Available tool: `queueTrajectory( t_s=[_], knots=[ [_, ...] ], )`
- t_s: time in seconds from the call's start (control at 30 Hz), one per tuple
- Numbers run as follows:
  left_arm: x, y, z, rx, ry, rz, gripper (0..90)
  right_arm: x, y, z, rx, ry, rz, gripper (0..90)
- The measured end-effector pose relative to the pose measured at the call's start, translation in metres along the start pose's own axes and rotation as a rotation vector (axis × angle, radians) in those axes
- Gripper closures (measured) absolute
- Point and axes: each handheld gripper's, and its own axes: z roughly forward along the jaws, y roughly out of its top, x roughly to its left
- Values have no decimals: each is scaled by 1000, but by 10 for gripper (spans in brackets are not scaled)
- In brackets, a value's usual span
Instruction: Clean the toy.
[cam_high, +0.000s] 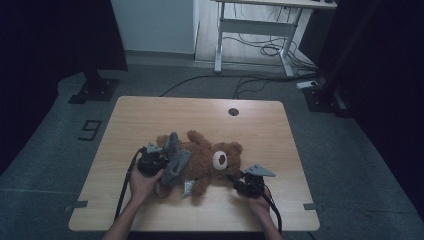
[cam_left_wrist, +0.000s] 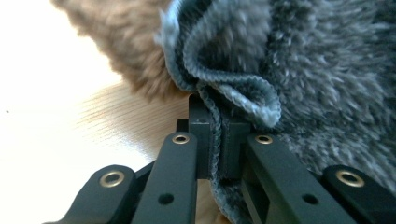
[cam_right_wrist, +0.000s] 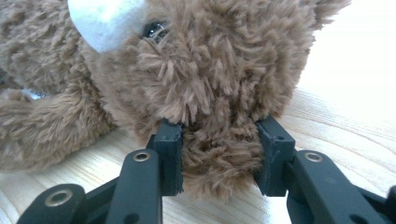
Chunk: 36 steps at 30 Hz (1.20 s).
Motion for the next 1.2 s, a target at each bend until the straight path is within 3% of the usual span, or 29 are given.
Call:
queueTrajectory(
  t_s=[0.1, 0.2, 0.37, 0.43, 0.57, 0.8, 1.03, 1.2],
  knots=[
    [4, -1, 1, 13, -3, -8, 845, 0, 0, 0, 0, 0, 0, 594],
    [6, -3, -6, -6, -17, -11, 846, 0, 0, 0, 1, -2, -1, 593],
    [13, -8, -38, -82, -28, -1, 848, -2, -1, 0, 3, -4, 0, 591],
    [15, -12, -52, -114, 4, 21, 848, -2, -1, 0, 4, -4, 0, 591],
    [27, -29, -73, -141, 45, 6, 848, -2, -1, 0, 4, -2, 1, 590],
    [42, -47, -72, -128, 20, -54, 845, -2, -2, 0, 2, -6, 2, 589],
    [34, -47, -68, -117, 7, -30, 842, -3, -3, 0, 6, -7, 6, 589],
    [37, -47, -73, -138, 2, -50, 841, -4, -3, -1, 9, -6, 3, 589]
  ],
)
